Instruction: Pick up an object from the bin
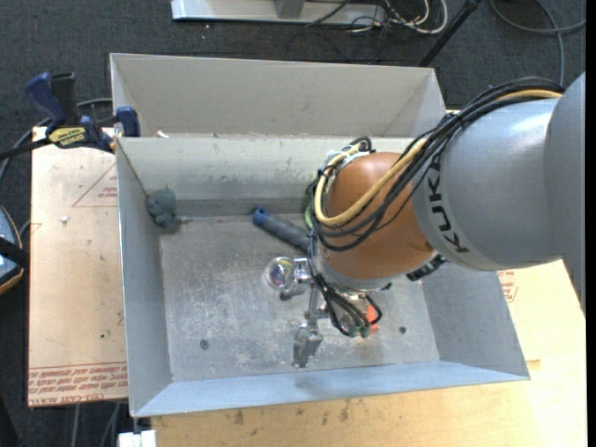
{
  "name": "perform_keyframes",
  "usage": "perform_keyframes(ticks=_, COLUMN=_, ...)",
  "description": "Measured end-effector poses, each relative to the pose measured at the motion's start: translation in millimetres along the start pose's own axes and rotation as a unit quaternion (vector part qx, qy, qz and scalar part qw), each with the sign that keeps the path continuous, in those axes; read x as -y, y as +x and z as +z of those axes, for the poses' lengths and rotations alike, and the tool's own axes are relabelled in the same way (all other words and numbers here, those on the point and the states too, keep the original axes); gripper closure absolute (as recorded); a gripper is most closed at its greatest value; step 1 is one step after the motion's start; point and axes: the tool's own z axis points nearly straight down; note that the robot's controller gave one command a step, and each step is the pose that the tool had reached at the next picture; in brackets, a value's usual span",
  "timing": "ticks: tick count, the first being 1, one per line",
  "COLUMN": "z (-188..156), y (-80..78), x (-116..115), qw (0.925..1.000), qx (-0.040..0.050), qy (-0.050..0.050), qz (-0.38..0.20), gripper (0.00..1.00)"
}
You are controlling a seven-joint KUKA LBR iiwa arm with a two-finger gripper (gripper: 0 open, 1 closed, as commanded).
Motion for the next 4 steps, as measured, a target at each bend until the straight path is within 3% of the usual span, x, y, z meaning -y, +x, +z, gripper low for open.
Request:
perform_keyframes(ticks=1, z=-29.3, y=-56.7, x=102.8, qw=0.9979, qx=0.0061, qy=-0.001, qz=0.064, gripper=0.0)
perform_keyframes(ticks=2, z=66.4, y=-93.1, x=180.1, qw=1.0, qx=0.0062, qy=-0.002, qz=0.007, gripper=0.0)
perform_keyframes(ticks=3, z=62.4, y=-93.4, x=177.0, qw=1.0, qx=0.0058, qy=-0.002, qz=0.005, gripper=1.0)
perform_keyframes(ticks=4, z=-106.8, y=-66.1, x=207.9, qw=0.9877, qx=0.0066, qy=0.0, qz=-0.156, gripper=1.0)
